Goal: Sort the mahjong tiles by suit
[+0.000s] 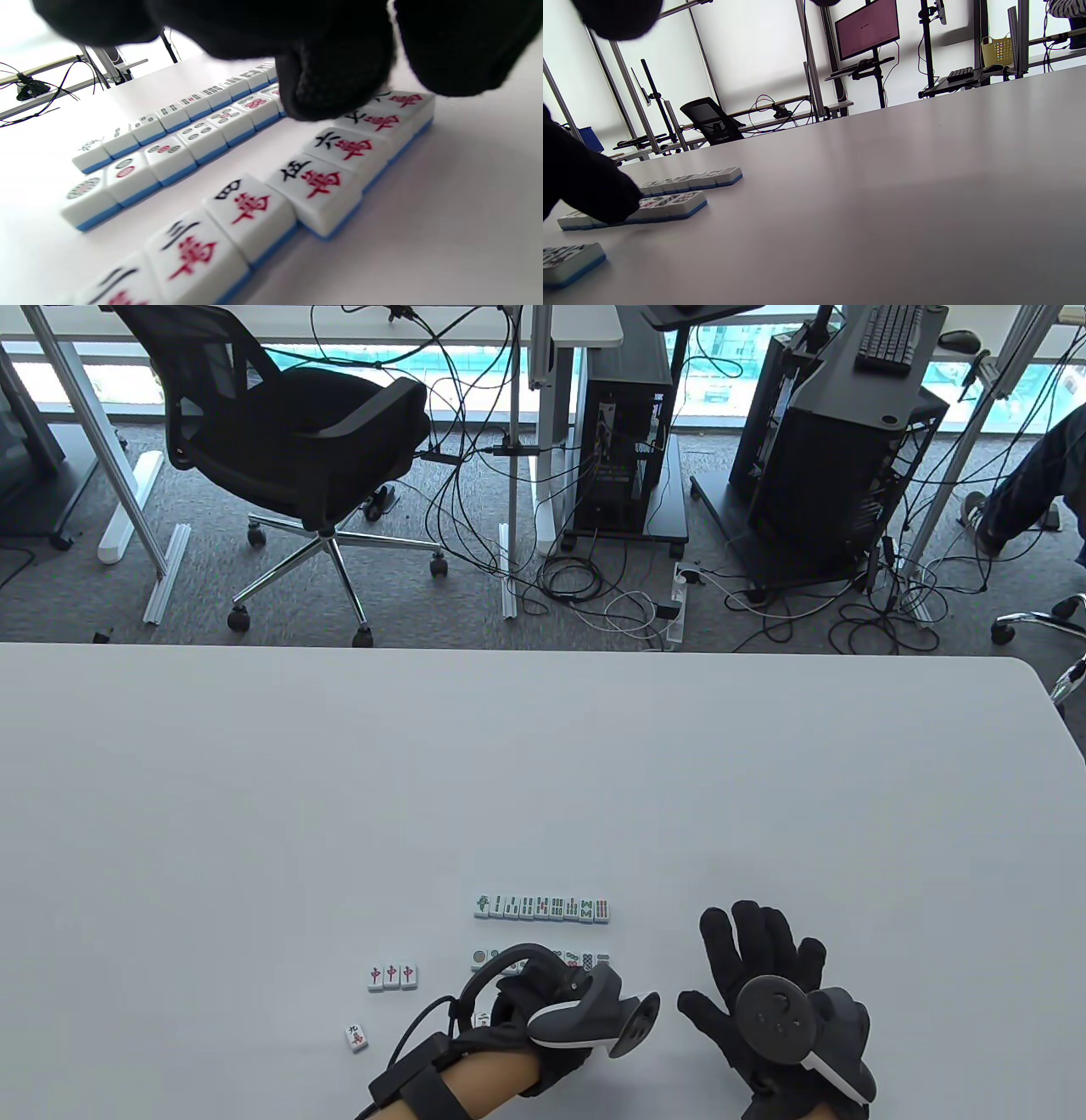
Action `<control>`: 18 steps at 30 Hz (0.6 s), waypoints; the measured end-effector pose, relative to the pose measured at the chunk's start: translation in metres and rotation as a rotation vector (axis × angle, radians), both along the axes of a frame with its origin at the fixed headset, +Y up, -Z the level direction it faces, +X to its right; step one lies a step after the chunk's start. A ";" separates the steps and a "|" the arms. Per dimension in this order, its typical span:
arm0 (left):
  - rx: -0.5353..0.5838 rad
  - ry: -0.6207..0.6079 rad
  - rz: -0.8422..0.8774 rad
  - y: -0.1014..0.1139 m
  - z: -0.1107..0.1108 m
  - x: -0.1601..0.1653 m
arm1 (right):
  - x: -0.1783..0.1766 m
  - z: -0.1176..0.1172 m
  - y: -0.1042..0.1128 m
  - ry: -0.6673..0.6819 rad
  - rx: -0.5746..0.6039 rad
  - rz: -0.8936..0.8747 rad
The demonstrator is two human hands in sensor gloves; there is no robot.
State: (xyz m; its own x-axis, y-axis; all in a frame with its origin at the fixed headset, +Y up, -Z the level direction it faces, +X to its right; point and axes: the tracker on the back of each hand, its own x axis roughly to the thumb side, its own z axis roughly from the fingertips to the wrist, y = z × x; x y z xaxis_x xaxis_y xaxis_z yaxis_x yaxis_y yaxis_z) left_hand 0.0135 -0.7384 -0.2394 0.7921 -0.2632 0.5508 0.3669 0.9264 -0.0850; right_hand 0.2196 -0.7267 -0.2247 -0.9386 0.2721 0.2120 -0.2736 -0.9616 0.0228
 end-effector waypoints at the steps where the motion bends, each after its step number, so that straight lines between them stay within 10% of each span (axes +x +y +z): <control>1: 0.009 0.014 0.012 0.005 0.001 -0.008 | 0.000 0.000 0.000 0.000 0.000 0.000; 18: -0.098 0.453 -0.055 0.009 0.017 -0.198 | -0.001 0.001 0.000 -0.017 -0.006 0.031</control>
